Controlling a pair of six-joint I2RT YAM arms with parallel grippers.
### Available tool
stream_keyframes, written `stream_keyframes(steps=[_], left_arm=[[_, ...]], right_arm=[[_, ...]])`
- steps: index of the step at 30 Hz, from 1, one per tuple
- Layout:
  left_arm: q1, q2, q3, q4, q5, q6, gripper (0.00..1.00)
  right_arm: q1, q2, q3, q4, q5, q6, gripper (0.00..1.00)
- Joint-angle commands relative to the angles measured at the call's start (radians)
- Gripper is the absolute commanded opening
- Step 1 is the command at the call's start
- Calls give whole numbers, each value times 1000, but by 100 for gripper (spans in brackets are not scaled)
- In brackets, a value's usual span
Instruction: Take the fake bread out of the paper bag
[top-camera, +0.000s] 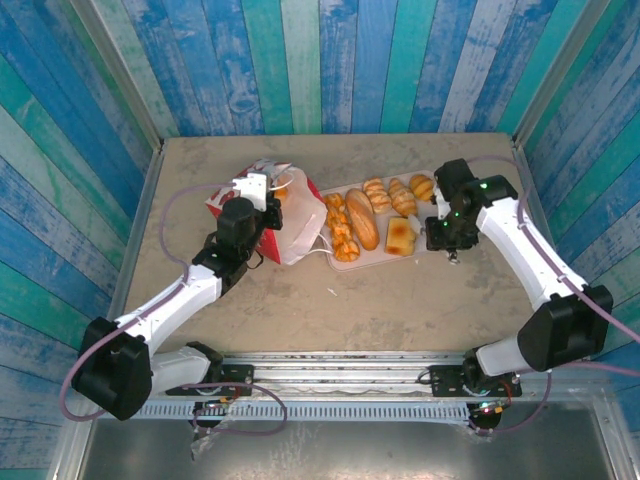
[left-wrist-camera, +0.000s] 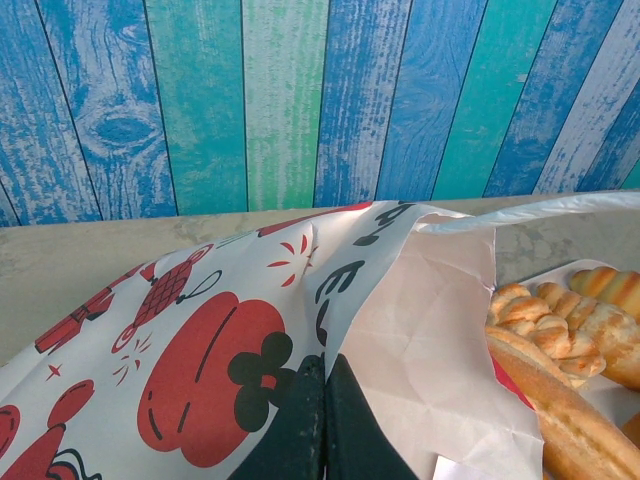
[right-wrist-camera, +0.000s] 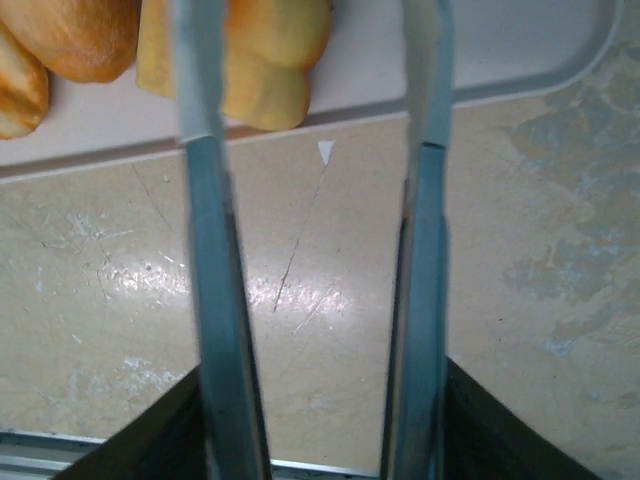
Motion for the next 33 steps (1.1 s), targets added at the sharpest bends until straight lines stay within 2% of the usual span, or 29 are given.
stream_keyframes(steps=[1,5,11,17,33], left_arm=[[-3,-38,18,19,14,-5,1],[-3,-37,18,16,15,-6,1],[-2,-42,18,11,12,-1,1],[-2,-40,17,12,18,5,1],[-2,-46,14,12,18,5,1]], right_arm=[[-31,-14,-24,26,-16,21,35],[-52,17,-45,56,-11,25,28],[-53,89,-42,85,-40,8,25],[-33,140,-25,111,-92,-20,24],[17,247,88,121,-104,-26,23]])
